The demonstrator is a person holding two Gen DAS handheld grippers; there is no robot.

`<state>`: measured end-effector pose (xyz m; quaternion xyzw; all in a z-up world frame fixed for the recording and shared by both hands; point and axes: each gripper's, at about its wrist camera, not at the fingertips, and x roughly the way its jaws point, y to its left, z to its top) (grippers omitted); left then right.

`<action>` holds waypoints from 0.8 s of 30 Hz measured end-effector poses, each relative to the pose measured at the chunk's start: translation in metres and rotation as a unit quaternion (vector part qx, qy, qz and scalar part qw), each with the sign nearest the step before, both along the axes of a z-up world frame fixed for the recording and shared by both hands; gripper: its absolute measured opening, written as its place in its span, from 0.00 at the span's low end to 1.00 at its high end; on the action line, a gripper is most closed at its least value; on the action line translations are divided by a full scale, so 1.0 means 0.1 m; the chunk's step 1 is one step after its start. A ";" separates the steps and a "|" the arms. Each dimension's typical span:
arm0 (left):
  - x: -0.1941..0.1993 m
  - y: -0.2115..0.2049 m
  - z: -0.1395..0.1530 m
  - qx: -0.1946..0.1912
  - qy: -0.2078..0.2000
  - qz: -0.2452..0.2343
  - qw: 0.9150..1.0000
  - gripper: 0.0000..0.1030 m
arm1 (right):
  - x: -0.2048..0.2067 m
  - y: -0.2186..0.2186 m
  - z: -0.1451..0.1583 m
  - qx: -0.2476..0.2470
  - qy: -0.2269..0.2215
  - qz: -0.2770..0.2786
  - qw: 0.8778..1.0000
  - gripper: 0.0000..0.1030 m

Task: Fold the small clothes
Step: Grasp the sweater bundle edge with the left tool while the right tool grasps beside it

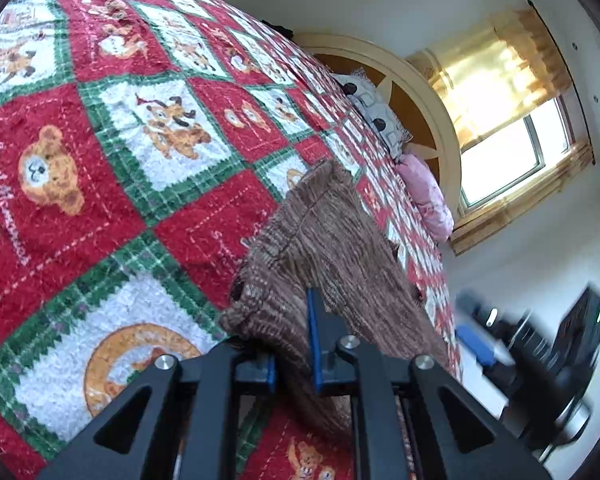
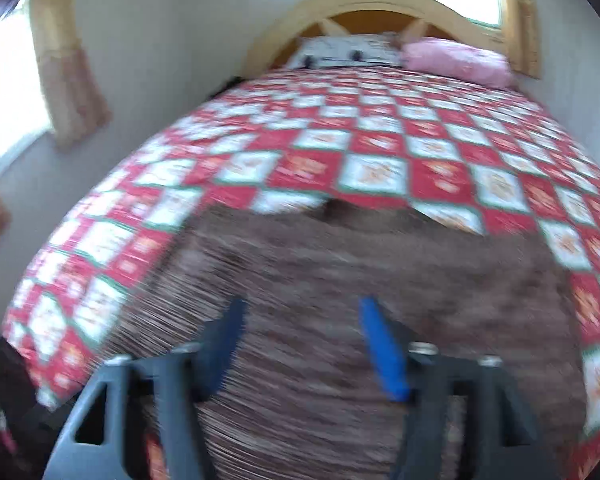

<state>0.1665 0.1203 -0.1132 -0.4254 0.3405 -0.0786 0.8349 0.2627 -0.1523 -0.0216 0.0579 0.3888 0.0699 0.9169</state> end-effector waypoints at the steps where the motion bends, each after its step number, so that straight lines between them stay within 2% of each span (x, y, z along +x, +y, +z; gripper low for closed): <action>1: 0.00 0.01 0.00 -0.004 -0.004 0.000 1.000 0.15 | 0.11 0.08 0.01 0.008 0.009 0.009 1.000 0.69; 4: -0.02 0.03 0.02 -0.007 -0.028 -0.007 1.000 0.12 | 0.41 0.32 -0.04 0.014 0.043 0.043 0.998 0.69; 11: -0.08 -0.08 0.19 0.039 -0.070 -0.021 0.997 0.11 | 0.97 0.82 -0.30 0.005 0.112 0.067 0.991 0.69; 14: -0.08 -0.09 0.21 0.043 -0.080 -0.027 0.995 0.11 | 1.15 1.05 -0.40 -0.028 0.125 0.083 0.988 0.69; 18: -0.06 -0.06 0.19 0.035 -0.074 -0.026 0.996 0.10 | 1.32 1.33 -0.63 -0.085 0.139 0.101 0.982 0.69; 20: -0.04 -0.04 0.14 0.027 -0.069 -0.024 0.997 0.10 | 1.32 1.45 -0.70 -0.132 0.125 0.108 0.977 0.69; 24: -0.04 -0.06 0.14 0.026 -0.063 -0.026 0.997 0.09 | 1.27 1.54 -0.78 -0.174 0.108 0.120 0.971 0.69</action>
